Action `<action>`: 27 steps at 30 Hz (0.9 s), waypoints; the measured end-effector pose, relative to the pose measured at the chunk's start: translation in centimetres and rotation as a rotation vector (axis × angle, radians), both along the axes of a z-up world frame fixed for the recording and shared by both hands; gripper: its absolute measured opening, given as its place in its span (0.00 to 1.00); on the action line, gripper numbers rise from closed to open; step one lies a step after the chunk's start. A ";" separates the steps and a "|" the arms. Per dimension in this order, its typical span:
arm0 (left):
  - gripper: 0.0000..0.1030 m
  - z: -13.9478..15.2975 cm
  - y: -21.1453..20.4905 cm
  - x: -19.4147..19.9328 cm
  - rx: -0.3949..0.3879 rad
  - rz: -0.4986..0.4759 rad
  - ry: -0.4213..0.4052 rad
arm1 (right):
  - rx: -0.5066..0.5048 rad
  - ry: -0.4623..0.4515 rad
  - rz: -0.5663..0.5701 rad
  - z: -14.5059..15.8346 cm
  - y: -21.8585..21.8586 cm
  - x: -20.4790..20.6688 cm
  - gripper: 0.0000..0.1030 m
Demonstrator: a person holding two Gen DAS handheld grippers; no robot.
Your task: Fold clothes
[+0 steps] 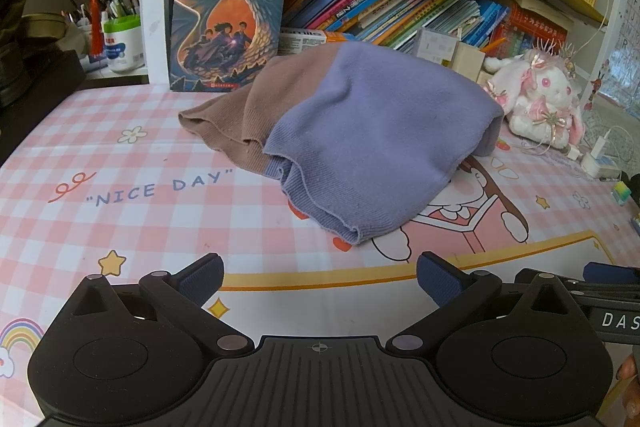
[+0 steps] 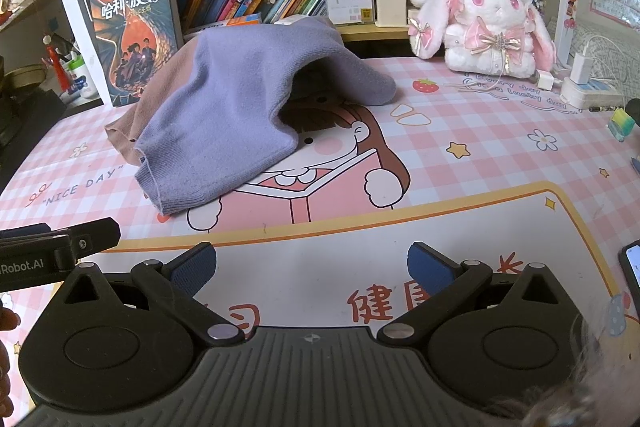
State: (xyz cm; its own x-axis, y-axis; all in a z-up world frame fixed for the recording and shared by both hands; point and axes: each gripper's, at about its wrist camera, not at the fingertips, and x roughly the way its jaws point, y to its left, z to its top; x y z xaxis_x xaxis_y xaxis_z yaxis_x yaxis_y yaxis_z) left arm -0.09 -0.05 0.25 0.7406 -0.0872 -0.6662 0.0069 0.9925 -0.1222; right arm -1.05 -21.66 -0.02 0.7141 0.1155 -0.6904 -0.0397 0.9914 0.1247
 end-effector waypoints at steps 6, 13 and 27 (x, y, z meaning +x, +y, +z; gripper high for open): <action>1.00 0.0 0.1 0.1 -0.003 -0.008 0.000 | -0.001 0.002 -0.001 0.0 0.0 0.0 1.00; 1.00 0.0 0.1 0.1 -0.004 -0.010 0.002 | -0.002 0.004 -0.001 0.0 0.0 0.1 1.00; 1.00 -0.2 0.3 0.3 -0.011 -0.022 0.007 | -0.012 0.009 -0.004 0.0 0.3 0.1 1.00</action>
State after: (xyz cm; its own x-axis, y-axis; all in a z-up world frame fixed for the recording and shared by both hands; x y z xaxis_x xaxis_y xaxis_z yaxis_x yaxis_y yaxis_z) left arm 0.22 0.21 0.04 0.7338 -0.1110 -0.6703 0.0282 0.9907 -0.1331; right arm -0.93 -21.32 -0.02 0.7082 0.1044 -0.6983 -0.0346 0.9929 0.1134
